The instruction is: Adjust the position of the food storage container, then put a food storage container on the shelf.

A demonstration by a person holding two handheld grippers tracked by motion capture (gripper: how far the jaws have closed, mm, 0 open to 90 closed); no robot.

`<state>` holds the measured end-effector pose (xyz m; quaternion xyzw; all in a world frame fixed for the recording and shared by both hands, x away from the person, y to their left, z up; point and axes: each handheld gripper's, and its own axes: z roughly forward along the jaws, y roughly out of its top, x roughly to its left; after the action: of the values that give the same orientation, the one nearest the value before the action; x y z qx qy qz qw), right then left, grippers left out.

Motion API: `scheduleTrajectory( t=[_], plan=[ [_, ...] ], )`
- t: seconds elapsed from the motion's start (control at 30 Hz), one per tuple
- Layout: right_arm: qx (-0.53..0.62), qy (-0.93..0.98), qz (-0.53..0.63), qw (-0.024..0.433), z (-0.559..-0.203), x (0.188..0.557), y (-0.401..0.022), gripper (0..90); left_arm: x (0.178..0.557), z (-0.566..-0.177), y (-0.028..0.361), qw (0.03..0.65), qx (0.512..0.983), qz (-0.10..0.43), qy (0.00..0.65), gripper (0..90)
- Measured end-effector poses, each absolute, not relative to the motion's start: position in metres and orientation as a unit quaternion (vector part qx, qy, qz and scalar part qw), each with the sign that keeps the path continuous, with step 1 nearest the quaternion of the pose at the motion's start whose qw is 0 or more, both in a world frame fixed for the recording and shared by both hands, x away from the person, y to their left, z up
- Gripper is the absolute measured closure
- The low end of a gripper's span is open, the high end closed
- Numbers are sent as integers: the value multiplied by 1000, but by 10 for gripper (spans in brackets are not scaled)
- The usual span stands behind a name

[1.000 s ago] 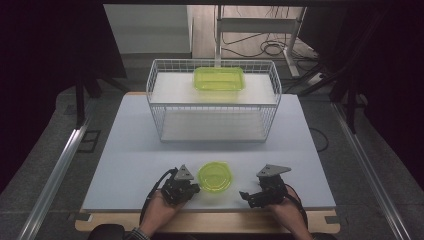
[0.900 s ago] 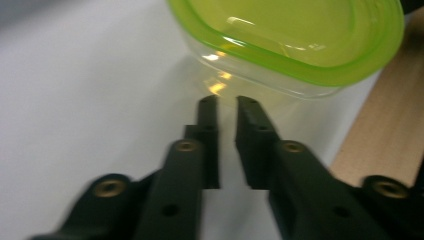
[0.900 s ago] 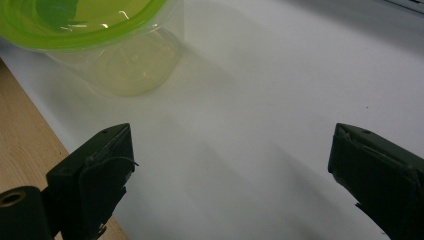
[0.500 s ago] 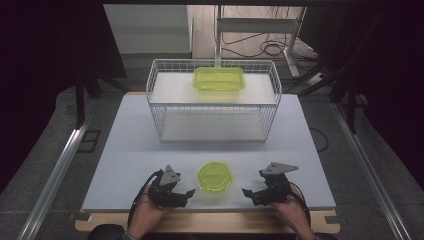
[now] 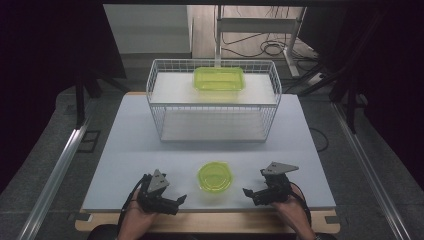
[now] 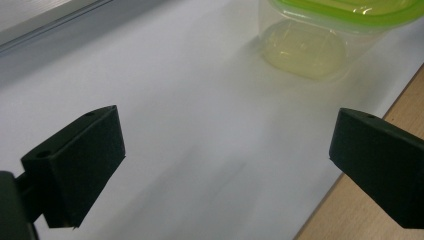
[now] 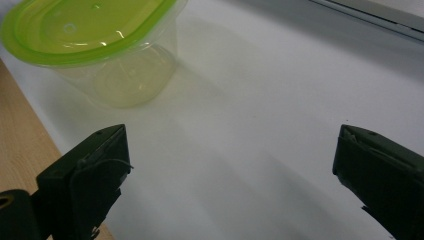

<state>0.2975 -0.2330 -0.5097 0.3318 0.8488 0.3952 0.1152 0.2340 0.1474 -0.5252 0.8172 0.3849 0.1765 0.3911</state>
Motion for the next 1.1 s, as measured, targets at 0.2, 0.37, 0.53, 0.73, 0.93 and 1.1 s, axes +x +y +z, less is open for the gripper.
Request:
scheduleTrajectory(
  t=[0.2, 0.37, 0.53, 0.73, 0.93, 1.1],
  plan=[
    [343, 841, 403, 109, -509, 299, -234, 17, 230, -527, 151, 386, 818, 185, 384, 4],
    [356, 832, 414, 100, -506, 300, -233, 21, 228, -528, 154, 386, 816, 188, 387, 6],
    [370, 822, 425, 84, -499, 302, -230, 17, 228, -528, 154, 382, 817, 193, 386, 7],
    [397, 811, 428, 39, -490, 309, -228, 128, 228, -529, 153, 376, 820, 197, 383, 7],
    [399, 805, 438, 12, -483, 317, -225, 254, 228, -530, 153, 375, 821, 200, 382, 7],
    [397, 806, 440, -7, -480, 325, -219, 341, 228, -530, 153, 376, 819, 203, 382, 7]
  ],
)
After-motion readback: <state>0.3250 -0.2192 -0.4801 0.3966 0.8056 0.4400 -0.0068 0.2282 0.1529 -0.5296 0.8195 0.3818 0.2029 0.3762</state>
